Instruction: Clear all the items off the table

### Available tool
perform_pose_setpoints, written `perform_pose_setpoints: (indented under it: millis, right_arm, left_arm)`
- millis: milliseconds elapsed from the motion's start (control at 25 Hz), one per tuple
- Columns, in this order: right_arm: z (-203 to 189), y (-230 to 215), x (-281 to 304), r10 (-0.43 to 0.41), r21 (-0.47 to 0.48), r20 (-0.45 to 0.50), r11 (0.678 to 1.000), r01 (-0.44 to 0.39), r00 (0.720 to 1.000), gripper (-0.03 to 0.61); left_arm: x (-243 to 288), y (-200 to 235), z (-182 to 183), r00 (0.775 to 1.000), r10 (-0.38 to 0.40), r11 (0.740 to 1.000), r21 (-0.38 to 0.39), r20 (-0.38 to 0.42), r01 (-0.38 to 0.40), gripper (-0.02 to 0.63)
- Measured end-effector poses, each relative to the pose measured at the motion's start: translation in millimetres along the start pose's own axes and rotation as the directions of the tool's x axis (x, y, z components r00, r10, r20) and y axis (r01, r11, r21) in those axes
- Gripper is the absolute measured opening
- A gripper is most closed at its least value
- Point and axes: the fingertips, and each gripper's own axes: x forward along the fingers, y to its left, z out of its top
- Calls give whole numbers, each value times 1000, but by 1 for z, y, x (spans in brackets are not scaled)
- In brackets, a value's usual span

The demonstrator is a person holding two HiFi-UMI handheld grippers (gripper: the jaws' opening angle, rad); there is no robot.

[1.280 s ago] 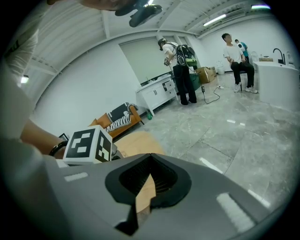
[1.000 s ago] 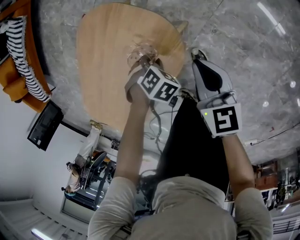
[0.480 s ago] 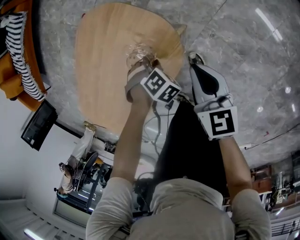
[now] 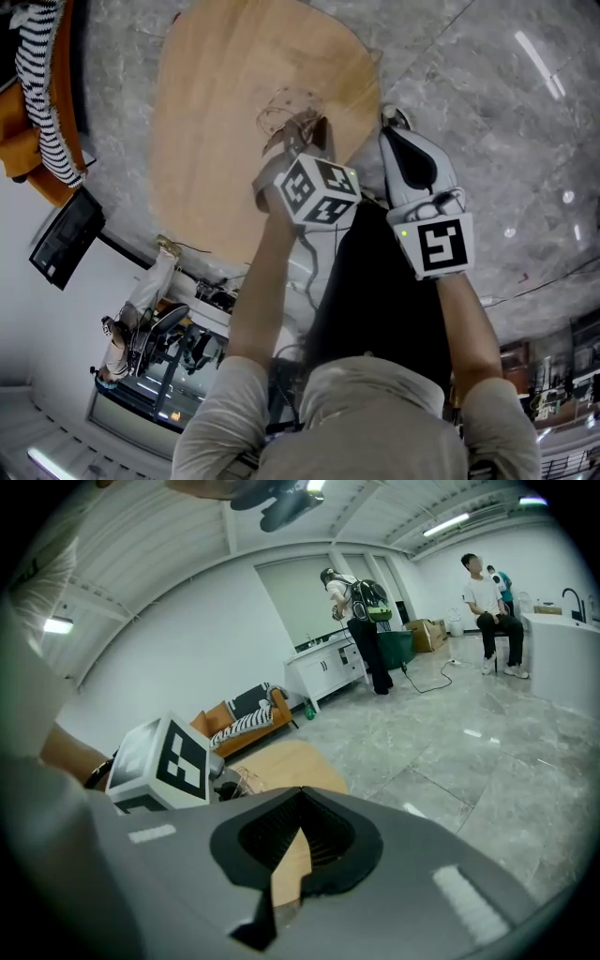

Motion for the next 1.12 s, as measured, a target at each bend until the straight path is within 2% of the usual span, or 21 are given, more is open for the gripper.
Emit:
perform_pose_setpoints:
  millis: [160,320,480,640,720,880,1000,1120]
  right_arm:
    - [7,15,-2,11,-26,18,1000,-11,1000,6]
    - [20,30,-7,7,-29,42,1000,-6,999,6]
    - [44,51,-18,7,-60,71,998,-3,997,6]
    - [86,89,-36,57,-116,132,992,-41,990,6]
    - [104,101,-44,71,-152,139,987,-50,988,6]
    - [136,131,-70,100,-196,188,979,-62,977,6]
    - [165,154,-89,144,-223,262,971,-85,954,6]
    - [192,174,-92,170,-272,332,959,-78,928,6]
  left_arm:
    - [-25,-2,0,998,8,997,-79,60,-3,84]
    - [-59,2,5,991,24,982,-188,132,1,83]
    - [-110,8,16,970,59,952,-305,237,17,84]
    - [-165,13,17,944,120,916,-400,309,14,84]
    - [-192,23,16,927,160,899,-438,341,6,84]
    - [-257,36,15,886,234,882,-471,400,-20,84]
    - [-298,34,16,855,282,864,-502,435,-30,84]
    - [-329,47,12,810,353,843,-536,468,-57,84]
